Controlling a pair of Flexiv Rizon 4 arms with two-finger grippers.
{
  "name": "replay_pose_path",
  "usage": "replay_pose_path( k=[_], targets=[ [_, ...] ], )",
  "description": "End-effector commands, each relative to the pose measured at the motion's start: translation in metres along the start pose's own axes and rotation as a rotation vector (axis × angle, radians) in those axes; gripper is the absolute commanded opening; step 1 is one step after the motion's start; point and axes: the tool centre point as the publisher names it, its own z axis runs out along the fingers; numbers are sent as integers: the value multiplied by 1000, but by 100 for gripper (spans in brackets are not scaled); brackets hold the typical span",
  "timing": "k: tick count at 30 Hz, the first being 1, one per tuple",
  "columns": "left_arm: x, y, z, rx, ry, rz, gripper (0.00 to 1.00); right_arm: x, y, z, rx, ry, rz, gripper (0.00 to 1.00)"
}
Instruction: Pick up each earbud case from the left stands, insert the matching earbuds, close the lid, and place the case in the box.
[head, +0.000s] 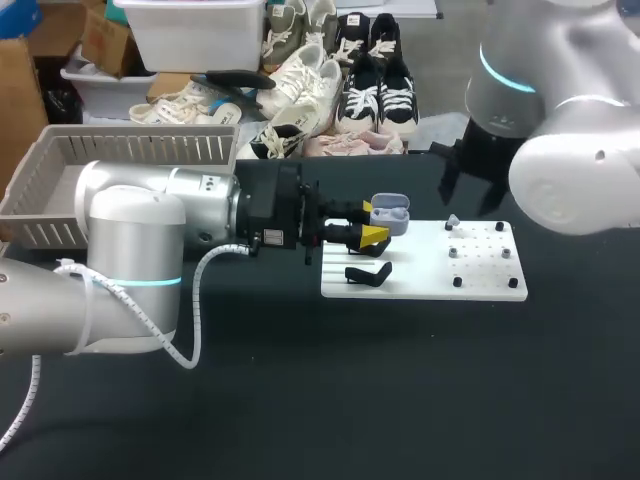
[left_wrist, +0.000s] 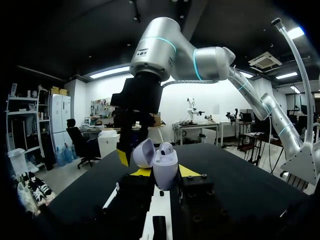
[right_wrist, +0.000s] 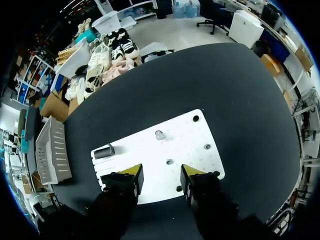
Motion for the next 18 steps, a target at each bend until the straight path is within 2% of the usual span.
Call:
replay_pose_path(
  k=[1, 7, 18],
  targets=[
    [0, -1, 0, -5, 0, 1, 0, -4, -2, 11, -16, -14, 2, 39],
    [0, -1, 0, -5, 0, 1, 0, -10, -6, 20, -46, -28, -39, 49],
    [0, -1, 0, -5, 0, 1, 0, -12, -4, 32, -85, -9, -141, 49]
  ],
)
